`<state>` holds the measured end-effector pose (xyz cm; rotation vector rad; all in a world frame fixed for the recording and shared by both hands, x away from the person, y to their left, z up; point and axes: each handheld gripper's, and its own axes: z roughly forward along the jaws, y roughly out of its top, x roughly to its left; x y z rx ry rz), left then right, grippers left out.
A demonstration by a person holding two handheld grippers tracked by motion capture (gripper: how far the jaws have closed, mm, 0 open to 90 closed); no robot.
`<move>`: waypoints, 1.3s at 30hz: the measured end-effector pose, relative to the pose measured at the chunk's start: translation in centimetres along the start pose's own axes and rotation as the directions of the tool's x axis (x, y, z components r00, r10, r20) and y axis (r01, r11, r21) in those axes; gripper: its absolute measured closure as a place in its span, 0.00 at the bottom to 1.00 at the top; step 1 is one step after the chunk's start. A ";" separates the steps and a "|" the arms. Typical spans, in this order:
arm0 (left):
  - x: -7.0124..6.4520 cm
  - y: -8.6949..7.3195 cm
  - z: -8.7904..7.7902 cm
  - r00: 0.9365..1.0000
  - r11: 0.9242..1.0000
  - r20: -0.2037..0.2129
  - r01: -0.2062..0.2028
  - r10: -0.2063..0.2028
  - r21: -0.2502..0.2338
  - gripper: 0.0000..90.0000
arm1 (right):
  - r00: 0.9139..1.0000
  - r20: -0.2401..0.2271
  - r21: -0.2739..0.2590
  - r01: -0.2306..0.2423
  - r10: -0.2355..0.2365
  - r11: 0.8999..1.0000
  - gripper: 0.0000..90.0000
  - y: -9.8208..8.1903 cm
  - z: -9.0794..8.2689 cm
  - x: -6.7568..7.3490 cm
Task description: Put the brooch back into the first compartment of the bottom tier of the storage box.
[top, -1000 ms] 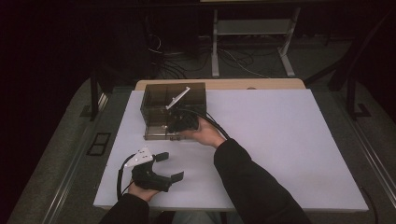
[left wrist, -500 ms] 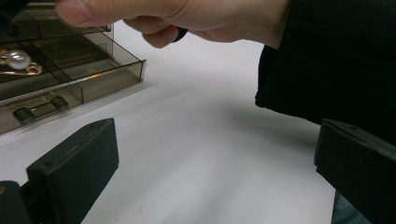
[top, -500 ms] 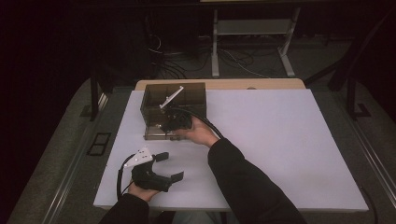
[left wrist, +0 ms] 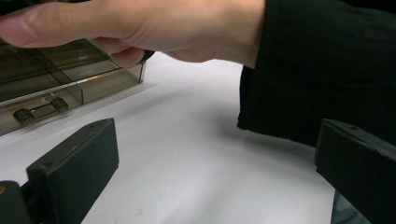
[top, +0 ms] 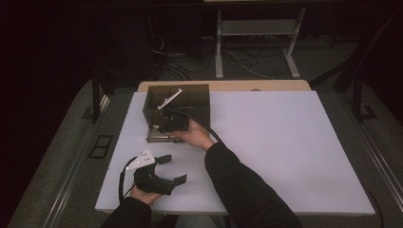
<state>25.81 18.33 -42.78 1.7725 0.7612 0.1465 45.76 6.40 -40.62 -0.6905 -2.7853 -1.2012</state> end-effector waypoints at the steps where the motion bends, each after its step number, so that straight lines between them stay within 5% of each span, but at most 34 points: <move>1: 0.0 0.0 0.0 1.000 1.000 0.000 0.001 -0.001 0.000 0.00 | 1.000 0.001 -0.004 -0.003 0.003 1.000 0.88 0.0 0.2 -0.1; 10: 0.0 0.0 0.0 1.000 1.000 0.001 0.000 0.000 0.001 0.00 | 1.000 -0.014 -0.027 -0.026 0.026 0.999 0.81 0.0 1.3 -0.4; 25: 0.0 0.0 0.1 1.000 1.000 0.001 0.000 0.000 0.003 0.00 | 0.999 -0.034 -0.029 0.031 -0.032 0.999 0.72 -0.1 0.0 1.2; 39: 0.1 0.0 0.2 1.000 1.000 -0.001 -0.003 0.003 0.010 0.00 | 0.999 -0.007 -0.023 0.048 -0.048 0.999 0.43 -1.0 -2.6 2.4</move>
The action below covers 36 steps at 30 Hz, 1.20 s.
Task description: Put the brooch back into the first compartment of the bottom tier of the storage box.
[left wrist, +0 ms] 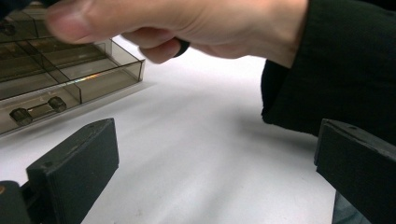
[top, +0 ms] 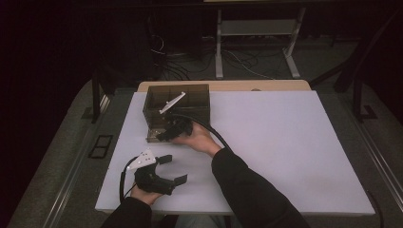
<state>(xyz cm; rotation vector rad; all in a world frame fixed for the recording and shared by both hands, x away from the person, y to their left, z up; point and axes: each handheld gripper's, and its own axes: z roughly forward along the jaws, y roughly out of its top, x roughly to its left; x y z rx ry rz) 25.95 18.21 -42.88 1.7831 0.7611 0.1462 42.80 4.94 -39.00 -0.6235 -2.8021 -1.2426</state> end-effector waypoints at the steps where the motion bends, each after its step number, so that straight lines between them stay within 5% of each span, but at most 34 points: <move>1: 0.0 0.0 0.0 1.000 1.000 0.000 0.000 0.000 0.000 0.00 | 1.000 0.004 0.001 -0.005 0.005 1.000 0.40 0.0 -0.2 0.1; 8: 0.0 0.0 0.1 1.000 1.000 0.001 0.003 -0.003 0.002 0.00 | 0.999 0.032 -0.014 -0.024 0.024 1.000 0.13 -0.9 -1.7 0.4; 13: 0.0 0.0 0.1 1.000 1.000 0.003 0.001 -0.001 0.005 0.00 | 0.999 0.035 -0.025 -0.029 0.030 0.999 0.11 -1.8 -3.1 0.4; 15: 0.0 0.0 0.1 1.000 1.000 0.003 0.003 -0.003 0.004 0.00 | 0.999 0.036 -0.026 -0.038 0.039 0.999 0.01 -2.1 -3.7 0.4; 36: -0.1 -0.1 0.1 1.000 1.000 -0.005 0.005 -0.005 0.006 0.00 | 0.995 0.069 -0.060 -0.065 0.069 0.996 0.01 -6.2 -10.5 1.2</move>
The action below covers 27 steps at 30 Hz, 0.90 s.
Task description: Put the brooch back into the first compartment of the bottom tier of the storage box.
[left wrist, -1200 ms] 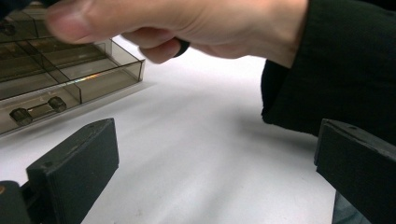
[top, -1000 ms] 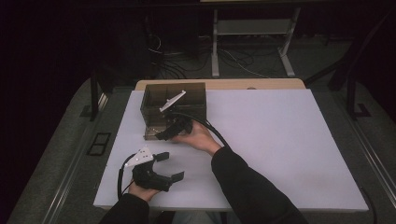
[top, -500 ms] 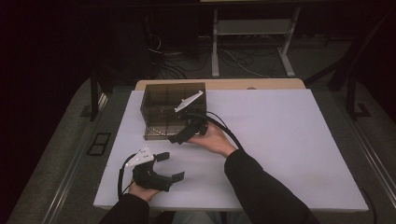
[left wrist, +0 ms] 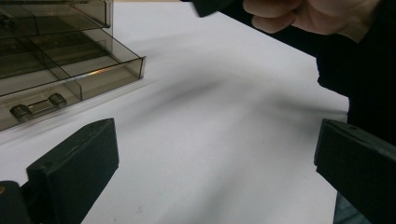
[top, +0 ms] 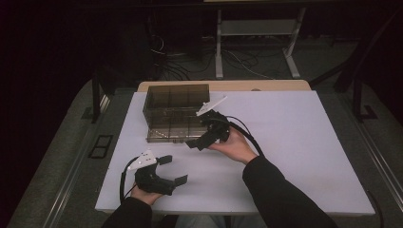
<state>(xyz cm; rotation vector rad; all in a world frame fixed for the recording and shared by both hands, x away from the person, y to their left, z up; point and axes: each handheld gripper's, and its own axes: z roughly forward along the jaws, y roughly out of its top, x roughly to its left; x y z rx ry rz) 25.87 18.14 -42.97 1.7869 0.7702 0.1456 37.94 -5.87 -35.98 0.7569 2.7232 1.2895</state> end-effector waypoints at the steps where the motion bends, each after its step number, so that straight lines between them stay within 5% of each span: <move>1: 0.0 0.0 0.0 1.000 1.000 0.002 0.001 -0.001 0.000 0.00 | 1.000 0.004 -0.006 0.005 -0.005 1.000 0.01 -0.4 -0.3 -0.1; 27: 0.0 -0.1 0.0 1.000 1.000 -0.009 0.004 -0.004 0.002 0.00 | 0.991 0.100 -0.054 -0.086 0.091 0.995 0.01 -8.0 -8.4 -0.9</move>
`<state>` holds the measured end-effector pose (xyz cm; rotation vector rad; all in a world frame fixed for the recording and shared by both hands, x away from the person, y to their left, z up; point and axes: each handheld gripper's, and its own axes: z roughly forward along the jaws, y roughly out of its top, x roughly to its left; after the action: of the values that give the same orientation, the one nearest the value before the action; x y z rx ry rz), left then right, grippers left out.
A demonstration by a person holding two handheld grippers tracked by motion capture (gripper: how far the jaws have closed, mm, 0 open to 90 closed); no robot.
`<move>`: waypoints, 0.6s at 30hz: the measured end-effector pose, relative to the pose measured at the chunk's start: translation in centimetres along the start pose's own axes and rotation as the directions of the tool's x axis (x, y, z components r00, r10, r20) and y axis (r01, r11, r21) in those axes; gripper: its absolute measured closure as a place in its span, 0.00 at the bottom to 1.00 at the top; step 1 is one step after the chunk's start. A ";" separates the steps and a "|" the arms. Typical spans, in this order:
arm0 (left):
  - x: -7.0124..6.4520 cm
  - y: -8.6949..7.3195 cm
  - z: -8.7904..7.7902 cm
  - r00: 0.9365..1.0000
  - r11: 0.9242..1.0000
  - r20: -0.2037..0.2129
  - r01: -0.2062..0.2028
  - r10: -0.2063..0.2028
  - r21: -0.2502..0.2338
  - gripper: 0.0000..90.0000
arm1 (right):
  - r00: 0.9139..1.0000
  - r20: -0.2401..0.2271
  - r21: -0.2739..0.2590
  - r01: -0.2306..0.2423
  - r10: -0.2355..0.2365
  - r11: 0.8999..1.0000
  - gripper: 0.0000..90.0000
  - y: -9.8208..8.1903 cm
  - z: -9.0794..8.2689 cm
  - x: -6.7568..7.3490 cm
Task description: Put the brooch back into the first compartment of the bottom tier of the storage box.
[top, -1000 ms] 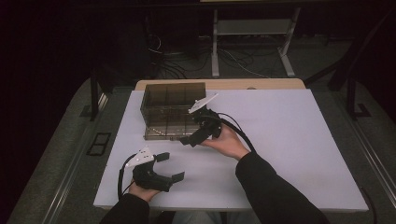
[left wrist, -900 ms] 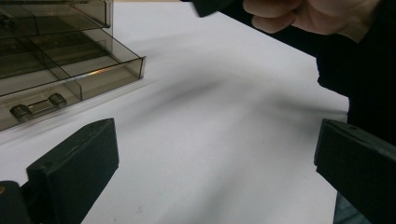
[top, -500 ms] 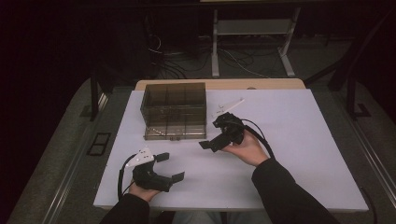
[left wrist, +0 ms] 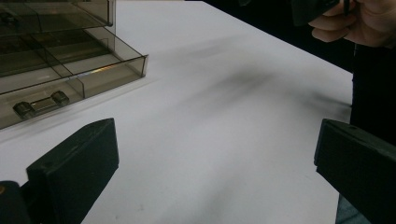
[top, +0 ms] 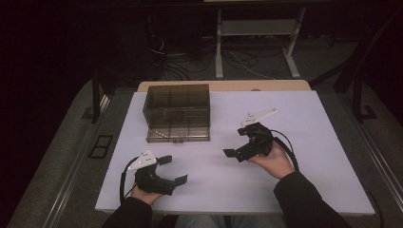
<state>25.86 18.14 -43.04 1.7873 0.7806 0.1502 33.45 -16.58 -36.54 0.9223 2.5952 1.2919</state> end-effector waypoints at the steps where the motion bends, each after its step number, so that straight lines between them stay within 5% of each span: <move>1: 0.0 0.0 0.0 1.000 1.000 -0.001 -0.001 0.001 0.000 0.00 | 1.000 0.006 -0.006 -0.003 0.003 1.000 0.01 -0.3 -0.4 -0.1; 18: 0.1 0.0 0.0 1.000 1.000 -0.007 0.001 -0.001 0.007 0.00 | 0.988 0.085 -0.058 -0.122 0.127 0.991 0.01 -7.7 -5.1 -1.5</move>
<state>25.93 18.22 -43.10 1.7941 0.7882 0.1536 29.33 -24.46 -39.36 1.1213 2.4592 1.3094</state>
